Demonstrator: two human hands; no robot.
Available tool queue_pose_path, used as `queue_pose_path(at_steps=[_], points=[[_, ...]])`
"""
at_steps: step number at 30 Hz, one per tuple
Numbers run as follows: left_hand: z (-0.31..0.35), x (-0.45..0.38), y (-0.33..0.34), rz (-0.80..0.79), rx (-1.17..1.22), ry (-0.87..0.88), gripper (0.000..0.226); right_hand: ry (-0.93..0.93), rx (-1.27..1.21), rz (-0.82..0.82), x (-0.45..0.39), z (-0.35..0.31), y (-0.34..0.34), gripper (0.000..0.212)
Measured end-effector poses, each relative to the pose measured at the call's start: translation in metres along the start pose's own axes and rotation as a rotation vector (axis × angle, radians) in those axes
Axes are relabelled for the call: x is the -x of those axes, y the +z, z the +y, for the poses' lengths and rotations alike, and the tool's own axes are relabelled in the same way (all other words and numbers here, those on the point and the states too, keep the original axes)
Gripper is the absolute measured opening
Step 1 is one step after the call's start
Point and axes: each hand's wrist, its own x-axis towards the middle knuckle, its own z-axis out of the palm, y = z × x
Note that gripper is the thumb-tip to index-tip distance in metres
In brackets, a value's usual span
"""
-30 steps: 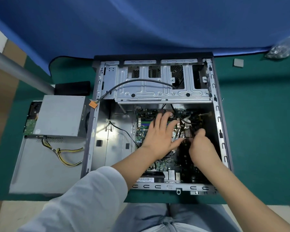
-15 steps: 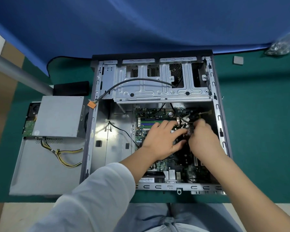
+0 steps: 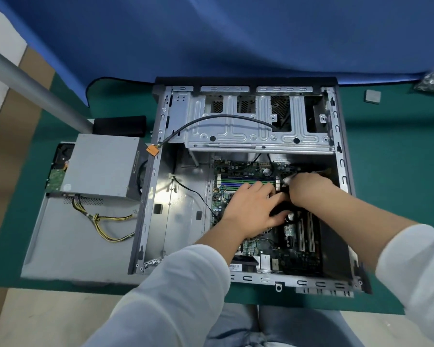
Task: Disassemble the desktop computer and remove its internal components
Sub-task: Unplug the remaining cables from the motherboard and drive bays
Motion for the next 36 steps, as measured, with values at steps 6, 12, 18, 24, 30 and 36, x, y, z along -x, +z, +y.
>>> queue_pose_path(at_steps=[6, 12, 18, 24, 30, 36], points=[[0.000, 0.001, -0.001, 0.012, 0.035, -0.013, 0.041, -0.113, 0.263, 0.157, -0.002, 0.009, 0.013, 0.032], [0.001, 0.001, -0.004, -0.005, 0.036, -0.020, 0.041, -0.109, 0.360, 0.191, -0.009, 0.005, 0.015, 0.030], [0.002, 0.001, -0.006, -0.020, 0.042, -0.023, 0.041, -0.104, 0.467, 0.156, -0.012, 0.004, 0.007, 0.035], [0.001, 0.002, -0.005, -0.008, 0.064, -0.026, 0.040, -0.068, 0.402, 0.057, -0.016, 0.002, -0.001, 0.042], [0.002, 0.002, -0.005, -0.007, 0.076, -0.026, 0.040, -0.069, 0.410, -0.017, -0.015, 0.002, -0.008, 0.042], [0.001, 0.001, -0.005, -0.014, 0.076, -0.021, 0.041, -0.066, 0.446, 0.008, -0.017, 0.002, -0.005, 0.043]])
